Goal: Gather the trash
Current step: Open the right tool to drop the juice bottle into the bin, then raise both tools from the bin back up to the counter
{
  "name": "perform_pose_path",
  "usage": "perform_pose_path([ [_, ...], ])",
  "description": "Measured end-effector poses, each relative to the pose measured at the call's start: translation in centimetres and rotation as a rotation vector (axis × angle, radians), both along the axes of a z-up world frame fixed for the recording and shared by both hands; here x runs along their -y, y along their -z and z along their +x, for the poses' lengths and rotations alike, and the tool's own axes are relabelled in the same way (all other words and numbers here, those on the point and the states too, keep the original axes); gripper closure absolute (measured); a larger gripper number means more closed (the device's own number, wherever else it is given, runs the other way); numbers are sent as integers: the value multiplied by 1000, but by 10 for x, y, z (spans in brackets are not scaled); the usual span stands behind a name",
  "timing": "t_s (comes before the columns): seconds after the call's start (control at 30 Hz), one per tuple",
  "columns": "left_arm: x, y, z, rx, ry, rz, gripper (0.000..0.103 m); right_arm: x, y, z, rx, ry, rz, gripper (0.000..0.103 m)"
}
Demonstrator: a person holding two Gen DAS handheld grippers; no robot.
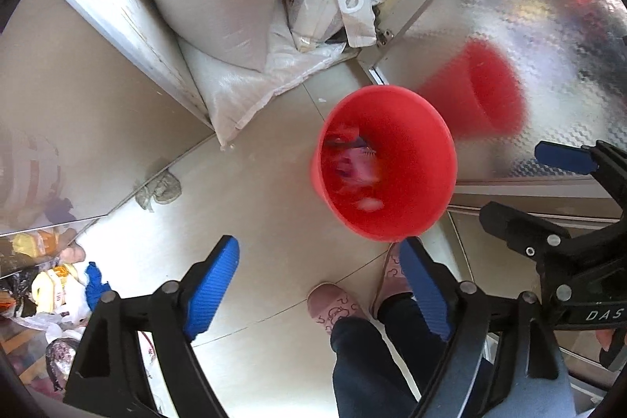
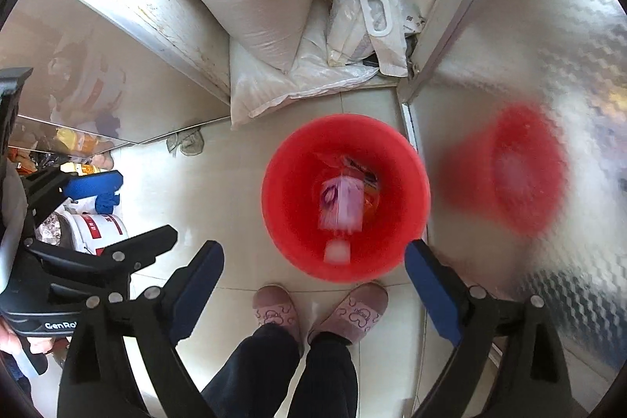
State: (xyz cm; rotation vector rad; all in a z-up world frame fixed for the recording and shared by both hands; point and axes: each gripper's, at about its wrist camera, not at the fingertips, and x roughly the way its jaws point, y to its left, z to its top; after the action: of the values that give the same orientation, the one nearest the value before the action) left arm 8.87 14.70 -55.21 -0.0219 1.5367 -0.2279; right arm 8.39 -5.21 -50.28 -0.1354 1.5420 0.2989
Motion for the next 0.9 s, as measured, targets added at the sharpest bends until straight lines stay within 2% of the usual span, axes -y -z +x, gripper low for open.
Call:
perform_pose_path([
  [0.1, -2, -27, -2, 24, 7, 2, 21, -3, -24, -3, 14, 5, -9, 10],
  [0.2, -3, -65, -5, 61, 11, 8, 21, -4, -61, -4, 62, -1, -15, 10],
  [0.6, -6, -267, -19, 251, -36, 0, 20, -7, -253, -21, 278, -9, -26, 6],
  [0.73, -1, -318, -28, 309, -33, -23, 20, -4, -310, -33, 347, -10, -43, 5],
  [0.9, 8, -371, -37, 359, -20, -42, 18, 8, -359, -47, 409, 27, -57, 3],
])
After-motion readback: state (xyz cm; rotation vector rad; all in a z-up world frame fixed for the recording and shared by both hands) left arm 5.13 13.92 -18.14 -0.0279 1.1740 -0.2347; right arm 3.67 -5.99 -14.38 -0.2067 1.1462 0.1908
